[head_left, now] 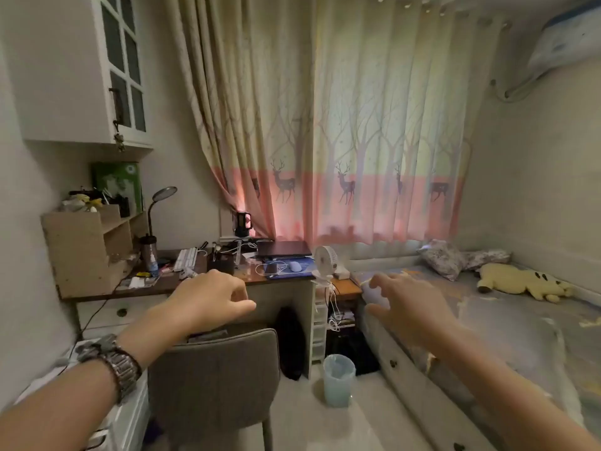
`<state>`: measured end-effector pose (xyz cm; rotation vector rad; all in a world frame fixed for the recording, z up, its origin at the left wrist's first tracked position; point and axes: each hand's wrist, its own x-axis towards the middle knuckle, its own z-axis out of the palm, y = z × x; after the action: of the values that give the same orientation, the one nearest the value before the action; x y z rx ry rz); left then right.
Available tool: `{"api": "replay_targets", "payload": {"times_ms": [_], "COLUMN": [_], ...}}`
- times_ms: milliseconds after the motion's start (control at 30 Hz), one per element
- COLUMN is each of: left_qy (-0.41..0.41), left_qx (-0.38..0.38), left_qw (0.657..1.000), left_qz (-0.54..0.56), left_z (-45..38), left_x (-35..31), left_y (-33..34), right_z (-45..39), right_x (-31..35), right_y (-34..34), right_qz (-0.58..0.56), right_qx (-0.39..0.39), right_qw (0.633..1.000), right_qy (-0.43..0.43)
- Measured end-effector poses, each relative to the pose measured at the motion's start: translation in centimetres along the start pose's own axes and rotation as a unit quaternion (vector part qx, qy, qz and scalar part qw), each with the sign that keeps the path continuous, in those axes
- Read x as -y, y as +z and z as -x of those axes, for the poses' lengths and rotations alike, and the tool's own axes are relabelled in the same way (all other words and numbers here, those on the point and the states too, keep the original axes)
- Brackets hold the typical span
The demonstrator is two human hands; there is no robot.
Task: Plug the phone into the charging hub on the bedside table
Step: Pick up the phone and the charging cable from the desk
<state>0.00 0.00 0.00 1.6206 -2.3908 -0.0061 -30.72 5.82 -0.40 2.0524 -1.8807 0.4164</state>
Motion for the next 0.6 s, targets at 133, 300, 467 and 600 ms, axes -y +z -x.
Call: {"api": "replay_targets", "payload": {"times_ms": [133, 300, 467, 600], "left_qy": [-0.01, 0.004, 0.021, 0.027], "left_qx": [0.02, 0.025, 0.045, 0.057], "left_qw": [1.0, 1.0, 0.999, 0.998], "left_qz": [-0.008, 0.001, 0.016, 0.028], "left_z": [-4.4, -10.3, -14.9, -18.3], "left_x": [4.9, 9.5, 11.2, 11.9], "left_y": [1.8, 2.1, 3.3, 5.3], "right_z": [-5.5, -11.0, -14.4, -17.1], "right_x": [1.4, 2.7, 3.1, 2.5], "right_y": [4.5, 8.6, 10.6, 12.4], "right_qz": [-0.018, -0.028, -0.027, -0.03], "right_qx": [0.0, 0.006, 0.015, 0.014], "right_qw": [1.0, 0.999, 0.998, 0.998], "right_qy": [0.015, 0.037, 0.048, 0.047]}}
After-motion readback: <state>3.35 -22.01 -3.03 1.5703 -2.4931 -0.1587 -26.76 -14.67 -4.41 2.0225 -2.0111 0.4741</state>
